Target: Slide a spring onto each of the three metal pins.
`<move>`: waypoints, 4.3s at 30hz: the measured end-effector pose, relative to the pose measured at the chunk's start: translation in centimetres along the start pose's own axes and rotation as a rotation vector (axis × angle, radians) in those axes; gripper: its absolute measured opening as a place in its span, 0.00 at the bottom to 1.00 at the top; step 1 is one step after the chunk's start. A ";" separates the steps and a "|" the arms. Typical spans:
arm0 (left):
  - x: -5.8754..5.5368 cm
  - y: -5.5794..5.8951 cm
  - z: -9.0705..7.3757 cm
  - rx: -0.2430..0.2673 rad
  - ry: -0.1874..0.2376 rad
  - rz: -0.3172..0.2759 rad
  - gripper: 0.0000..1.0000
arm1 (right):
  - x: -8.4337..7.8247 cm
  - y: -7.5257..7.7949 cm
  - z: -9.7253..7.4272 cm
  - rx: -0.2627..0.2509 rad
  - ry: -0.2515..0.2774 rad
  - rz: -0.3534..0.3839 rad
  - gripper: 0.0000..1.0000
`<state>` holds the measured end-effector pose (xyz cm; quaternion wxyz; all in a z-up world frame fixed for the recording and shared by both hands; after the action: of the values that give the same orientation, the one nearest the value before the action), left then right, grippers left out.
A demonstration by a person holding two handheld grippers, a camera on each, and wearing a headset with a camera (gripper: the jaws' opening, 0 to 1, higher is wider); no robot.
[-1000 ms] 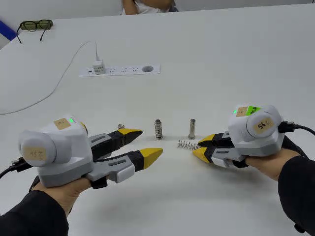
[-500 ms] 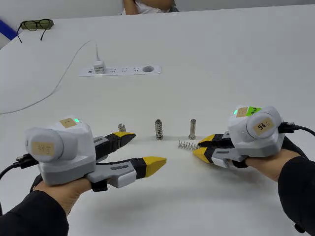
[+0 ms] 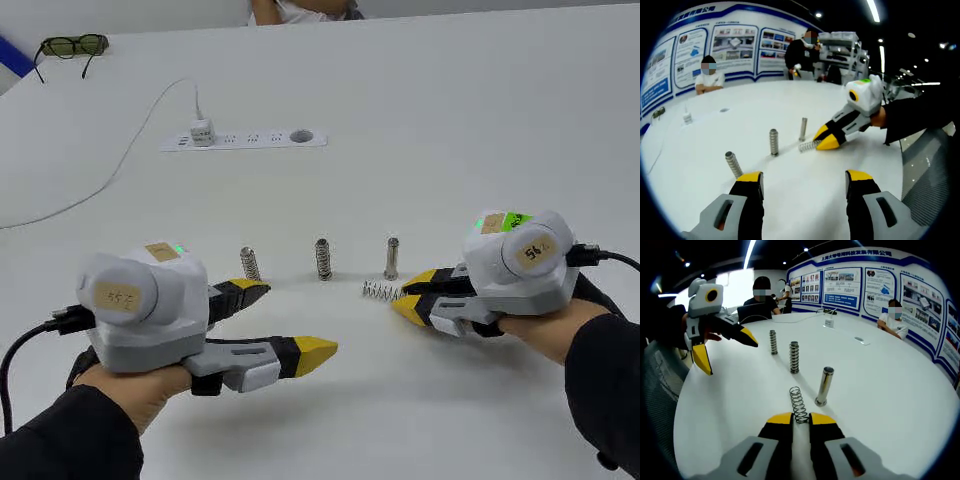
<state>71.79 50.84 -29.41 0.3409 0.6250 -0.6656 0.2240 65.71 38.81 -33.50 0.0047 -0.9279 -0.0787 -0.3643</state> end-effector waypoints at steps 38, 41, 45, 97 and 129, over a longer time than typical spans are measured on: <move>1.1 2.0 0.1 -0.068 0.012 0.136 0.51 | 2.4 -5.0 -4.1 0.161 -0.050 -0.199 0.11; 1.2 2.5 0.2 -0.085 0.010 0.164 0.47 | 2.6 -5.7 -4.5 0.181 -0.053 -0.222 0.11; 1.2 3.1 0.3 -0.110 0.009 0.204 0.42 | 2.8 -6.4 -4.8 0.202 -0.062 -0.246 0.11; 1.4 6.4 1.3 -0.188 0.003 0.422 0.11 | 5.8 -9.4 -7.6 0.272 -0.008 -0.313 0.11; 2.5 6.8 1.2 -0.235 0.055 0.310 0.10 | 7.1 -9.5 -7.7 0.249 0.050 -0.282 0.12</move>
<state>64.93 49.11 -27.51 0.3910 0.4644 -0.7659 0.2120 64.20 48.71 -23.46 0.0706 -0.8906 -0.2523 -0.3718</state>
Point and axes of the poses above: the centre of the closed fingertips' face, and the gripper's own axes: z roughly forward along the fingers, y roughly to its right, x roughly out of its top, the point moved 2 cm from there along -z, roughly backward along the fingers, and after that the axes turned 13 degrees about -y, right-handed, at the moved point
